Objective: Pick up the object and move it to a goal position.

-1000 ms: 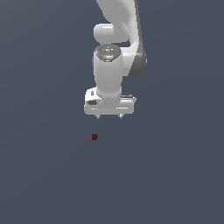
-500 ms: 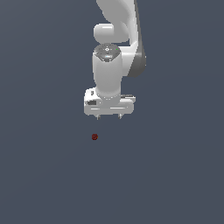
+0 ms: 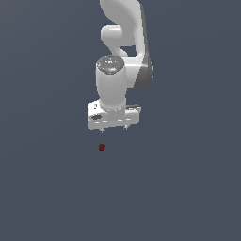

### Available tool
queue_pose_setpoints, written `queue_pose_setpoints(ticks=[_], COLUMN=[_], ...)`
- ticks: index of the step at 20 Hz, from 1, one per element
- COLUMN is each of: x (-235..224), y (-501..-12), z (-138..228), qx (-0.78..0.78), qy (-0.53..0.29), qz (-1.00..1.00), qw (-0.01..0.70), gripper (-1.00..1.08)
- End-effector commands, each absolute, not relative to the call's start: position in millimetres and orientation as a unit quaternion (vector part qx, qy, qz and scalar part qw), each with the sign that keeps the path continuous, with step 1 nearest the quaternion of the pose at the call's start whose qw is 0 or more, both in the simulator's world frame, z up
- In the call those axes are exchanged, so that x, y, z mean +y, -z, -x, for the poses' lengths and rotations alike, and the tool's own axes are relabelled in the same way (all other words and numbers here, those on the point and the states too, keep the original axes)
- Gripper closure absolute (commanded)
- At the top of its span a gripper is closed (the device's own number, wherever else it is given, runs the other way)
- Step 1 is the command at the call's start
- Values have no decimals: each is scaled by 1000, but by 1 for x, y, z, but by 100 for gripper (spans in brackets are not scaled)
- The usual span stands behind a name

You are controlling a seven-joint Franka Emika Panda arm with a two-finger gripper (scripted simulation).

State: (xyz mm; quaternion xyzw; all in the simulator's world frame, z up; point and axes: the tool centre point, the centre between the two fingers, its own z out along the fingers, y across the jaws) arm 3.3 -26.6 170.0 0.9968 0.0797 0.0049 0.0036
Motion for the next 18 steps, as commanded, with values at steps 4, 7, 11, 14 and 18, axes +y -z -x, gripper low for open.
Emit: queue_pose_setpoints(ticks=[4, 7, 11, 14, 18], x=[-40, -49, -60, -68, -78], y=[-152, -140, -124, -112, -97], z=[-7, -9, -11, -12, -13], qx=[134, 169, 214, 248, 291], qy=[-3, -2, -1, 0, 0], qz=[-991, -986, -977, -969, -957], qw=[5, 6, 6, 5, 4], gripper=[-92, -92, -92, -92, -92])
